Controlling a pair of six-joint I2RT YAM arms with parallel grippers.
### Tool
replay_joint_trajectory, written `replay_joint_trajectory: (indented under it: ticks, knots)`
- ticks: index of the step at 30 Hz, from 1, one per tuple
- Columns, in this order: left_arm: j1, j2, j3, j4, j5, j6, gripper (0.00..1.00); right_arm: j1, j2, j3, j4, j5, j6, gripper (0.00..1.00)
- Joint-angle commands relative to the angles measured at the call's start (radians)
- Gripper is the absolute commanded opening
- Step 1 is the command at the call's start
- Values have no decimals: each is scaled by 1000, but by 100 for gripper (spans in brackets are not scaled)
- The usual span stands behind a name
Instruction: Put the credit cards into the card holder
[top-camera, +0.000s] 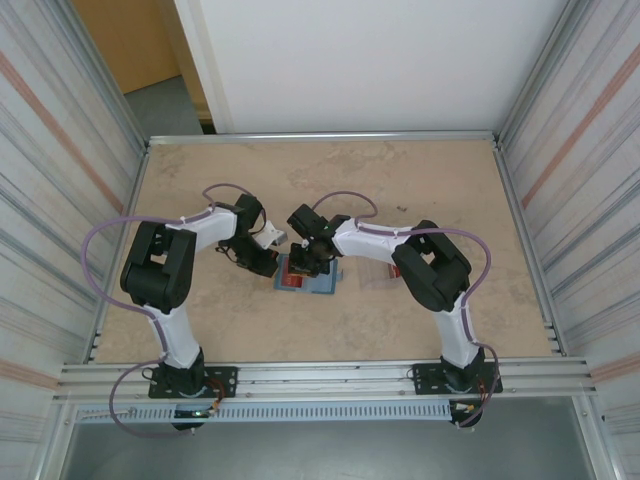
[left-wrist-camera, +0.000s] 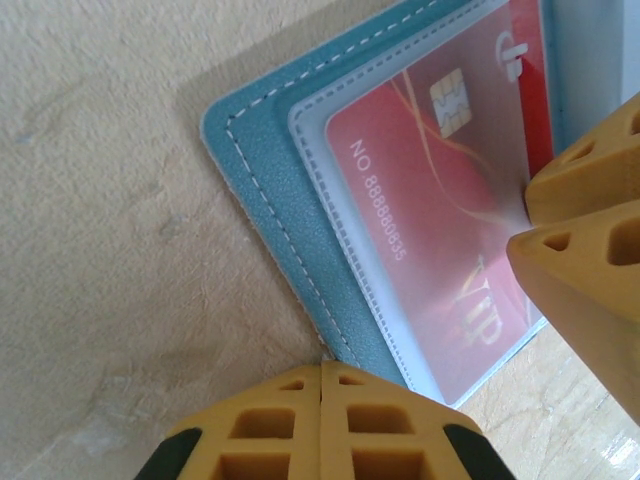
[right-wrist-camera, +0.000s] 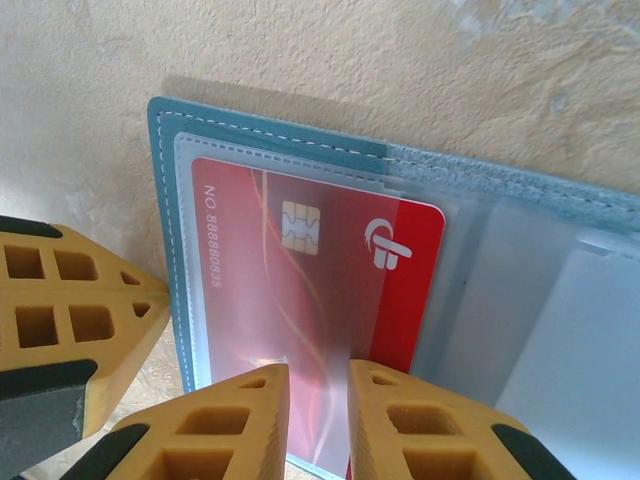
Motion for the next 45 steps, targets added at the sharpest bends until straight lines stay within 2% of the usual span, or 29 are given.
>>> replay_joint_trajectory:
  ticks: [1, 9, 22, 28, 33, 39, 40, 43, 45]
  knots:
    - [-17, 5, -7, -4, 32, -6, 0, 1, -35, 9, -47, 17, -2, 23]
    - [-17, 18, -1, -7, 32, -6, 0, -12, -77, -43, -49, 40, 1, 27]
    - [-18, 17, -6, -4, 31, -2, 0, -8, -6, -25, -23, 10, 1, 28]
    - [-18, 23, -5, -3, 32, -1, 0, 0, 11, 0, -7, -11, 1, 25]
    - [-21, 19, -9, 0, 33, -4, 0, 2, -19, -4, 1, -3, -1, 23]
    - [-22, -24, 11, -10, -10, -4, 0, -10, -92, -50, -24, 23, -11, 29]
    - [-23, -43, 11, -8, -29, 1, 3, -13, -119, -68, -28, 34, -18, 30]
    - [-47, -121, 3, 8, -136, 29, 26, -30, -191, -114, -70, 68, -35, 30]
    - [-71, -174, 3, 17, -193, 38, 34, -44, -237, -157, -88, 88, -39, 29]
